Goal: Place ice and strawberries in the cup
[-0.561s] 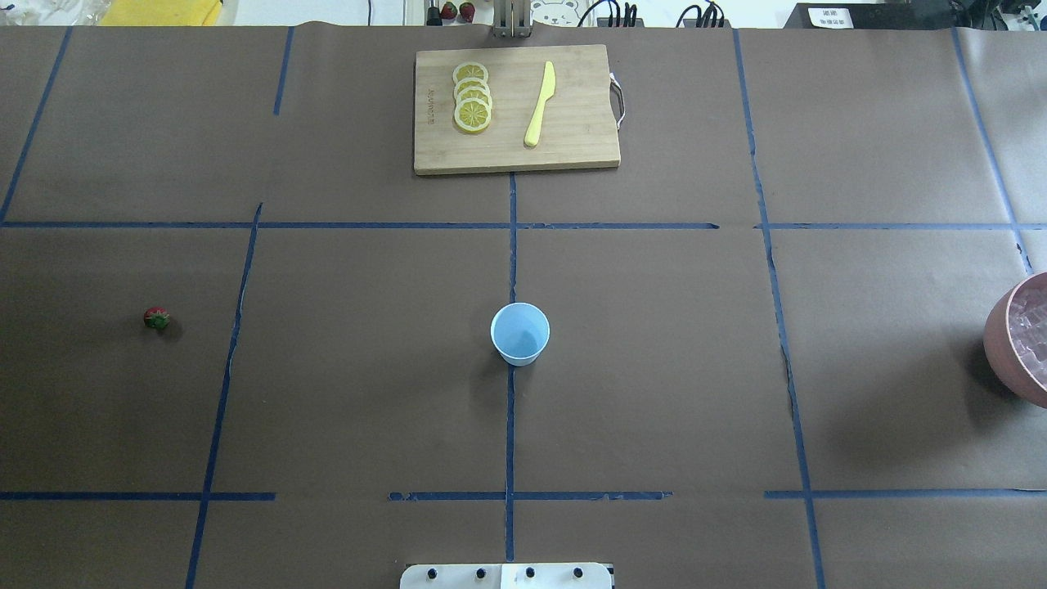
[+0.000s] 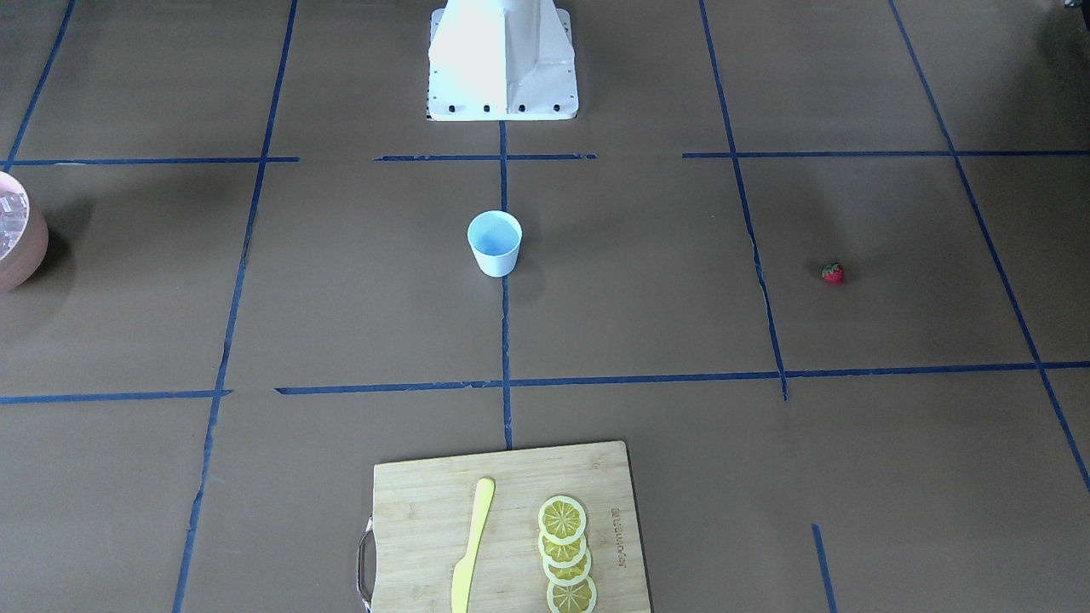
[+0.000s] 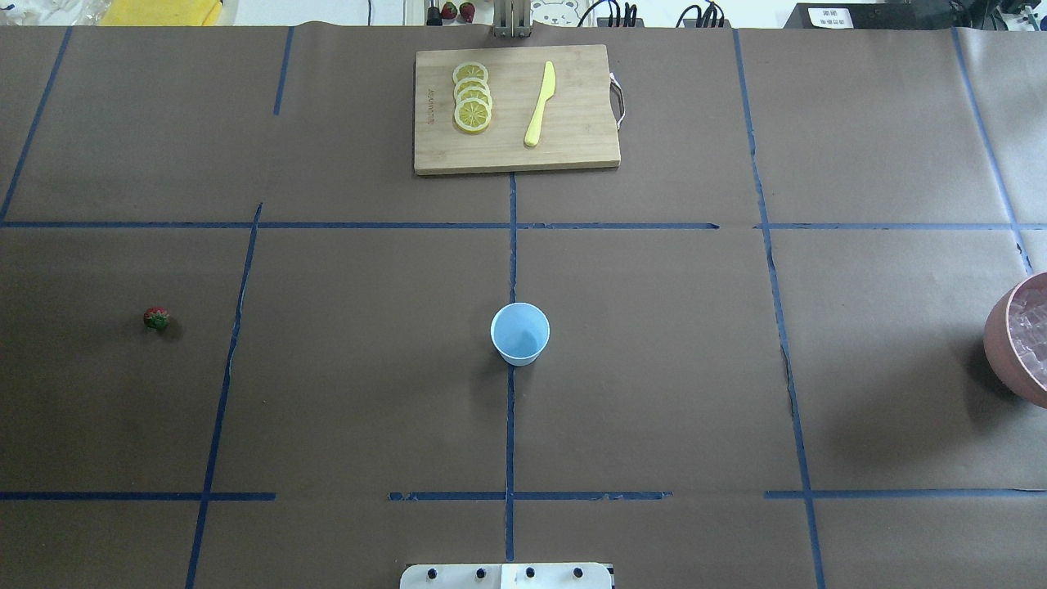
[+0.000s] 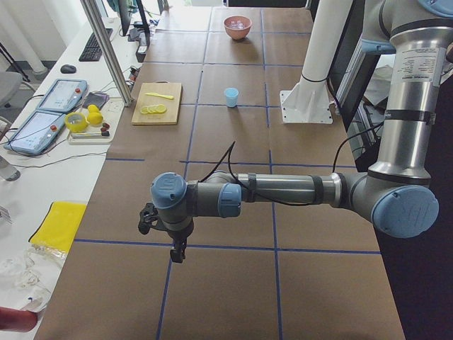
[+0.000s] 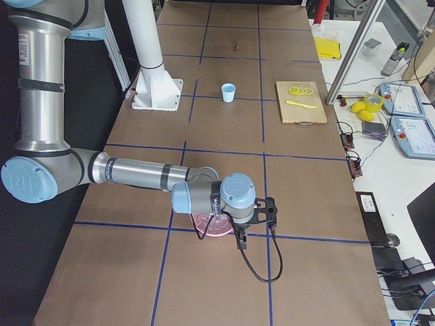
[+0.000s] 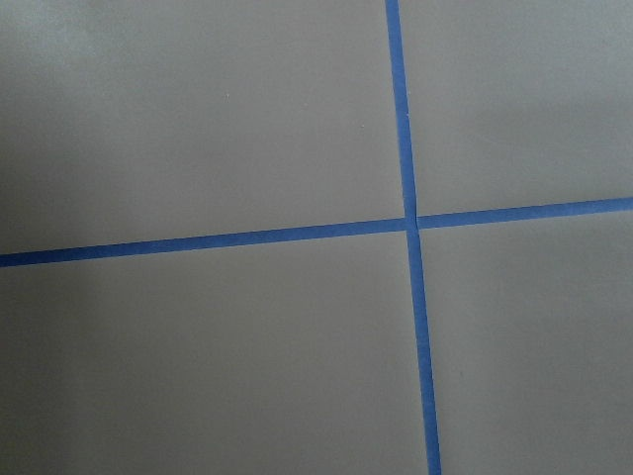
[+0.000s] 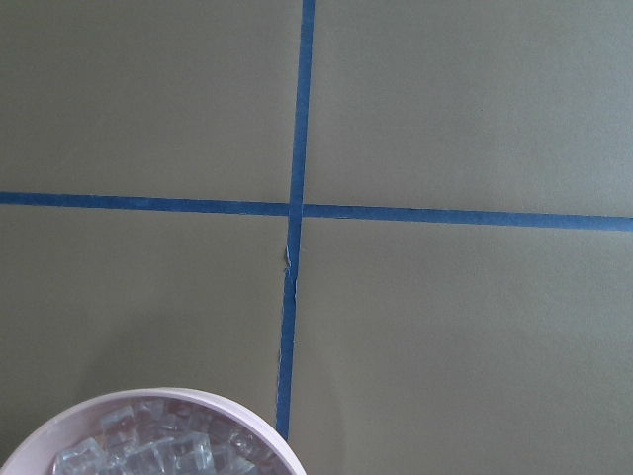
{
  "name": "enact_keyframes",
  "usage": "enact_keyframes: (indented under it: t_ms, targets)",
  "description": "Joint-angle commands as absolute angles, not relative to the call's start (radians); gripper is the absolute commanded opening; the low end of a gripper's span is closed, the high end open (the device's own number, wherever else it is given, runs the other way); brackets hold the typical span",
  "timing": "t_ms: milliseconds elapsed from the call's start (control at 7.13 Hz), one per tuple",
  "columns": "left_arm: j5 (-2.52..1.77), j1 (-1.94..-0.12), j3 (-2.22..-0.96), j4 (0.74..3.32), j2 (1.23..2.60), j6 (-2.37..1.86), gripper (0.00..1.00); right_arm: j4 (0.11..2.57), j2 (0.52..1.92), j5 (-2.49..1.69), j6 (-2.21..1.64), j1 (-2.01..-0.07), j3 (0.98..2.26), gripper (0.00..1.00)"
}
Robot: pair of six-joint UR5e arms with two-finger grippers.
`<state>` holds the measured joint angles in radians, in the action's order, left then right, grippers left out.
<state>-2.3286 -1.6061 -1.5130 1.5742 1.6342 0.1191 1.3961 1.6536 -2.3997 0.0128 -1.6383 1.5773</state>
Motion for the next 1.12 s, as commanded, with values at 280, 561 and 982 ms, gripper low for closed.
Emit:
enact_keyframes:
  t_ms: [280,561,982]
  targets:
    - [-2.335,-1.576,-1.516,1.58,1.64,0.115,1.0,1.396,1.637,-2.402,0.012,-1.638,1.615,0.99]
    - [-2.336,-1.566,-1.525,1.585,1.641,0.118,1.0,1.399,1.632,-2.439,-0.07,-1.638,1.606,0.99]
    - [-2.335,-1.559,-1.516,1.606,1.654,0.114,1.0,1.381,1.637,-2.448,-0.072,-1.623,1.614,0.99]
